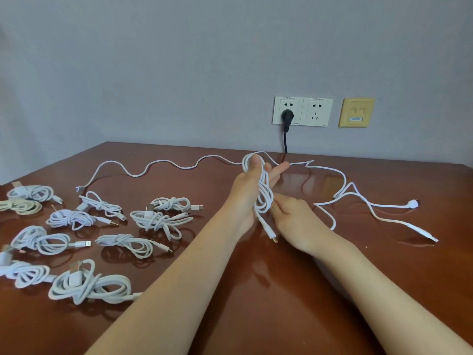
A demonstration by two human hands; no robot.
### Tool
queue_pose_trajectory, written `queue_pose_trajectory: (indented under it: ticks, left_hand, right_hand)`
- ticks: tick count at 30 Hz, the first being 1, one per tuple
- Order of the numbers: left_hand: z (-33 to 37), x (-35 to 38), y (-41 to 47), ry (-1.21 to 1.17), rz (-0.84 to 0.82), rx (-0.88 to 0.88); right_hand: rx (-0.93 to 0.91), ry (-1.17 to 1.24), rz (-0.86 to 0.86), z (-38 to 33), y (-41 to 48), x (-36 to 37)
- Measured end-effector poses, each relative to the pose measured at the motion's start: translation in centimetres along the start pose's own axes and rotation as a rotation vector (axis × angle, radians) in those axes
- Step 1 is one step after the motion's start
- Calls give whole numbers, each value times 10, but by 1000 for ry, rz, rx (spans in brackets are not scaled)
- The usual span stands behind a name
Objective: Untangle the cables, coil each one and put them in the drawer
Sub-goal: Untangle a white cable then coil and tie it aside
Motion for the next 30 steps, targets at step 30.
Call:
queue_pose_trajectory:
  ticks: [30]
  left_hand:
    - [-6,-6,-6,601,-134,-77]
  right_hand:
    - [-142,6,96,-12,-2,-41]
Point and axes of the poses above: each hand's wrist, its own y-axis towards the middle knuckle, its own x-axis out of the palm, z = x × y, the point moved 8 cm from there along y, towards the middle knuckle, and after that the axes turned 8 degrees about x, right-handed, at the moved point
